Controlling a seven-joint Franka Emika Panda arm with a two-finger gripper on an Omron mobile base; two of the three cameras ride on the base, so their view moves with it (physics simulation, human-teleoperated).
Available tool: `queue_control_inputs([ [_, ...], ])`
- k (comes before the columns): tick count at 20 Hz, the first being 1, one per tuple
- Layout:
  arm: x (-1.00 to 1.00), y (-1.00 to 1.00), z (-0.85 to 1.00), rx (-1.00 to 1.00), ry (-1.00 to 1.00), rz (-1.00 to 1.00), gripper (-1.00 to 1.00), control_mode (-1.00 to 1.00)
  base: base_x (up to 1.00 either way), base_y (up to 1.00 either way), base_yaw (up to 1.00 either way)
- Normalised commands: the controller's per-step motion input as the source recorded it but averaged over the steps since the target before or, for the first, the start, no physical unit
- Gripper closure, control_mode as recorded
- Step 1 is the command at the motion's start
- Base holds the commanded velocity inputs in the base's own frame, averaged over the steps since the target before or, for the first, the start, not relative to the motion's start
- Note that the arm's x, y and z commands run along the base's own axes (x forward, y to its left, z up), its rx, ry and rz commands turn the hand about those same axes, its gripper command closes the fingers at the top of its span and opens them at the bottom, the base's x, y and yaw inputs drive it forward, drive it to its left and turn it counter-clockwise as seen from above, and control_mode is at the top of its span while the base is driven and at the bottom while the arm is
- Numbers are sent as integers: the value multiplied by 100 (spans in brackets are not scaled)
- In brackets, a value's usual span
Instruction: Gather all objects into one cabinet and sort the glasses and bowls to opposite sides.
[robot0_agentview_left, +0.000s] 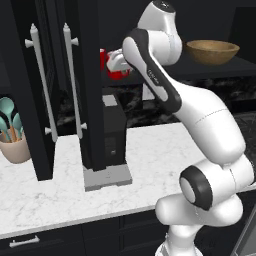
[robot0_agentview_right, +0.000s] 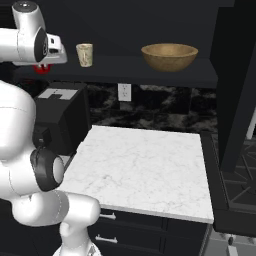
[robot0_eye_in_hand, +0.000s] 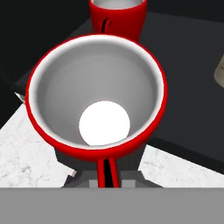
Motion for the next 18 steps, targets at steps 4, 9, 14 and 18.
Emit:
queue_control_inputs([
  [4, 49, 0, 9, 0, 8, 0, 100, -100, 0, 0, 0],
  [9, 44, 0, 4, 0, 8, 0, 100, -100, 0, 0, 0],
  [14, 36, 7, 0, 0, 7, -1, 100, -100, 0, 0, 0],
  [18, 30, 4, 0, 0, 6, -1, 100, -100, 0, 0, 0],
])
